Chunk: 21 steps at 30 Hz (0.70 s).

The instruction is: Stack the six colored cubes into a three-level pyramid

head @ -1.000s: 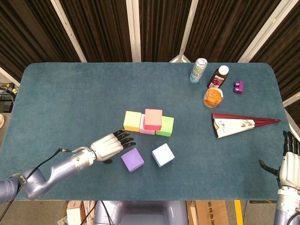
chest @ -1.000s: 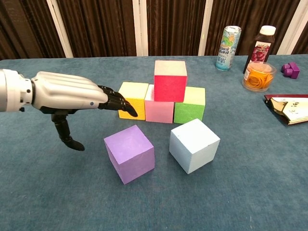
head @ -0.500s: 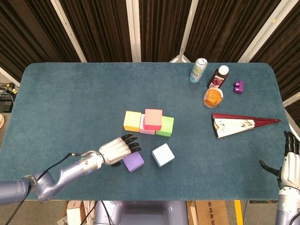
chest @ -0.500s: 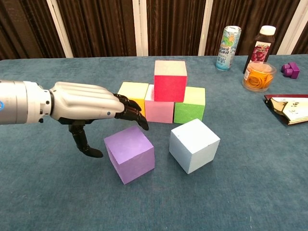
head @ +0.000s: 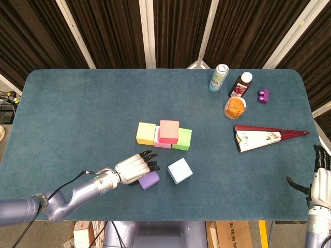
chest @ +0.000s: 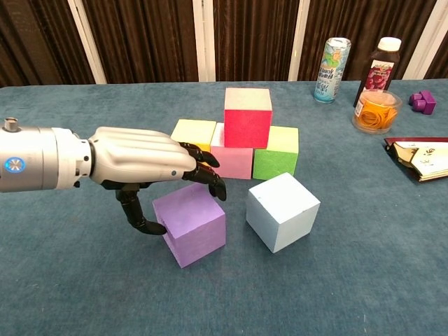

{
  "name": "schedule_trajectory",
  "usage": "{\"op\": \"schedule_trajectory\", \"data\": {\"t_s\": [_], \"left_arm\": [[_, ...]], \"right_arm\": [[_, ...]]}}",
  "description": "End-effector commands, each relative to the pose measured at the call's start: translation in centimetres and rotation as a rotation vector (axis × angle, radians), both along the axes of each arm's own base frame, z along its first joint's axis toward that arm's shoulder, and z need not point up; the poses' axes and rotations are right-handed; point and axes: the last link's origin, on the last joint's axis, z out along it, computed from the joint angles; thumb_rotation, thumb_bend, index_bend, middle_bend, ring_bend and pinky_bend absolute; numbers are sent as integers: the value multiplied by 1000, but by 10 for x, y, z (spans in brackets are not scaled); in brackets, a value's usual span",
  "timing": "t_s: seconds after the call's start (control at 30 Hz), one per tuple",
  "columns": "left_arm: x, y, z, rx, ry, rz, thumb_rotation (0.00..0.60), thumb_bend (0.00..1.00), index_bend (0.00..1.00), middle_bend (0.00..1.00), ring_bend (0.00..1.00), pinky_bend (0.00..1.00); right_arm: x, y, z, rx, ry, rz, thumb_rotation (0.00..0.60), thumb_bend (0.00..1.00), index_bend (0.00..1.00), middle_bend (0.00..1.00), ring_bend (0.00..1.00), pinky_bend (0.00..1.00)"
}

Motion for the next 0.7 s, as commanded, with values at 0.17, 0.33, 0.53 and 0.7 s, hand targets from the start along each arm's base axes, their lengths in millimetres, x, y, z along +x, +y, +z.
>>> {"op": "schedule_trajectory", "data": {"t_s": [0.17, 0.33, 0.53, 0.7], "left_arm": [[5, -3, -4, -3, -8, -24, 600, 387, 275, 283, 0, 0], [9, 1, 4, 30, -18, -33, 600, 397, 328, 345, 0, 0], [13, 8, 24, 84, -43, 28, 600, 397, 336, 379, 0, 0], [16, 8, 47, 159, -36, 65, 600, 397, 349, 408, 0, 0]], "right_arm": [[1, 0, 1, -24, -29, -2, 600, 95, 47, 81, 81, 0], [-1, -1, 2, -26, -24, -8, 600, 94, 47, 81, 81, 0], [-1, -1, 2, -28, -29, -8, 600, 94, 47, 81, 80, 0], [-1, -1, 1, -24, -33, -7, 600, 94, 47, 81, 81, 0]]}}
